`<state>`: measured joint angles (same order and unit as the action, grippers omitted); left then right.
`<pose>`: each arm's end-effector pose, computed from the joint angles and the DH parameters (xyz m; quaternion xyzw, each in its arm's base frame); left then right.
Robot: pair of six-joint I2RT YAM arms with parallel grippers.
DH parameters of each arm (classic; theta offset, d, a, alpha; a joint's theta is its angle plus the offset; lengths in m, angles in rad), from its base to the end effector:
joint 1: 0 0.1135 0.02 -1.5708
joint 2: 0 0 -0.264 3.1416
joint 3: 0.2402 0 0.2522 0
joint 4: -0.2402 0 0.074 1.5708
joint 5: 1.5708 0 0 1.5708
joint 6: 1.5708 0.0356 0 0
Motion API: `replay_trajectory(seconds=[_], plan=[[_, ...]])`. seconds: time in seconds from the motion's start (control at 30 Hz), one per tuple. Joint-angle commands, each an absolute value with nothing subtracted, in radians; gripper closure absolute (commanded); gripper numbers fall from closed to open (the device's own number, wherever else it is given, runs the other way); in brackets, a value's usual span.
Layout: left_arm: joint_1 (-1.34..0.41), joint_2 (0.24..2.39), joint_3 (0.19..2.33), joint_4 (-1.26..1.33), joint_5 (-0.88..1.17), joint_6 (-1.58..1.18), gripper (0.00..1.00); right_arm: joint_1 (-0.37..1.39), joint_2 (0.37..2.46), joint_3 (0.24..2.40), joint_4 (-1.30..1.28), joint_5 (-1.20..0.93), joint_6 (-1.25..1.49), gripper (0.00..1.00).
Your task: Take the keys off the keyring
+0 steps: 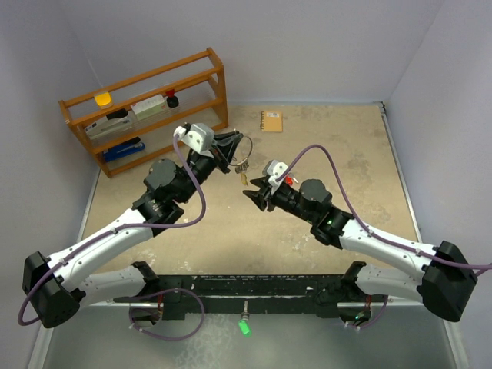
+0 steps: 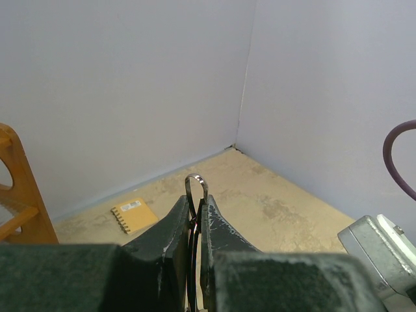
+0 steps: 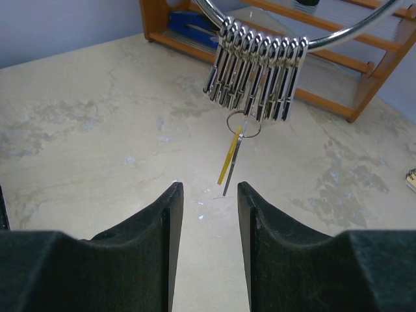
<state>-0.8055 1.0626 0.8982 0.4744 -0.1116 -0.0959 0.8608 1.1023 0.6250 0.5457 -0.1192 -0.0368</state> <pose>0.1741 -0.1755 0.3966 0.1622 0.5675 -0.3217 0.7403 0.1630 0.1962 0.2973 -0.3348 0.5949 0.3294 0.6522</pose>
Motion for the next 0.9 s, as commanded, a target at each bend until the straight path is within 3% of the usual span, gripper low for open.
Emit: replay_trajectory(seconds=[0.0,0.47,0.57,0.73,0.87], plan=[[-0.805,1.062,0.937,0.563,-0.104,-0.124,1.00,0.876,1.128,0.683,0.636,-0.077,-0.079,0.59],[-0.805,1.047,0.935,0.563,-0.106,-0.118,1.00,0.885,1.227,0.730,0.733,-0.011,-0.136,0.64],[-0.805,1.049,0.934,0.563,-0.107,-0.116,1.00,0.885,1.243,0.743,0.739,-0.003,-0.145,0.72],[-0.805,1.045,0.929,0.561,-0.127,-0.102,1.00,0.887,1.245,0.748,0.728,0.006,-0.149,1.00],[-0.805,1.047,0.929,0.564,-0.162,-0.078,1.00,0.888,1.218,0.738,0.689,0.020,-0.144,1.00]])
